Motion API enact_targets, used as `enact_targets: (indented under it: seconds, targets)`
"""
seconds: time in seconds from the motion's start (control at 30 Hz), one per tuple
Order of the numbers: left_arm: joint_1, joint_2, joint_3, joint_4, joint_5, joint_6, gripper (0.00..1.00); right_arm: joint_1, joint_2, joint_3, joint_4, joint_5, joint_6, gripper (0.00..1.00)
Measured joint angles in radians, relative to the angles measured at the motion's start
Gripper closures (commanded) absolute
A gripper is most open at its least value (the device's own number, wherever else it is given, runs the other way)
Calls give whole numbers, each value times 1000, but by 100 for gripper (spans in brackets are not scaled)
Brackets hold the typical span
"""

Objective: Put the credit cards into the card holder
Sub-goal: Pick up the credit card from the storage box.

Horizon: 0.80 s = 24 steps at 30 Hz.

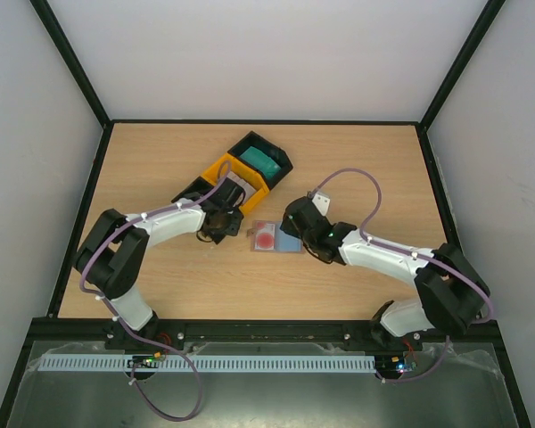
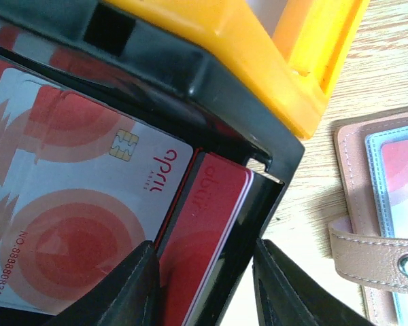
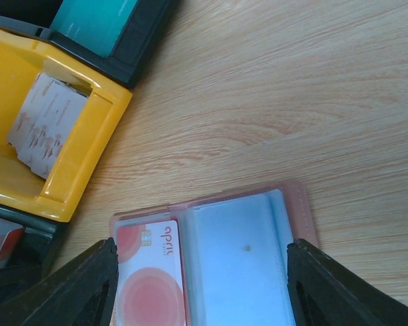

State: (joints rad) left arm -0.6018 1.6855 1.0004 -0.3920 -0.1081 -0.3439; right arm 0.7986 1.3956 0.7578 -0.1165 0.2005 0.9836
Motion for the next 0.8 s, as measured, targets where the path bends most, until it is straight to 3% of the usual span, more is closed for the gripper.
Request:
enact_targets:
  seconds: [0.8]
  targets:
    - [0,-13,30,-100,-8,34,69,-6,27,10,55,-48,-87,32]
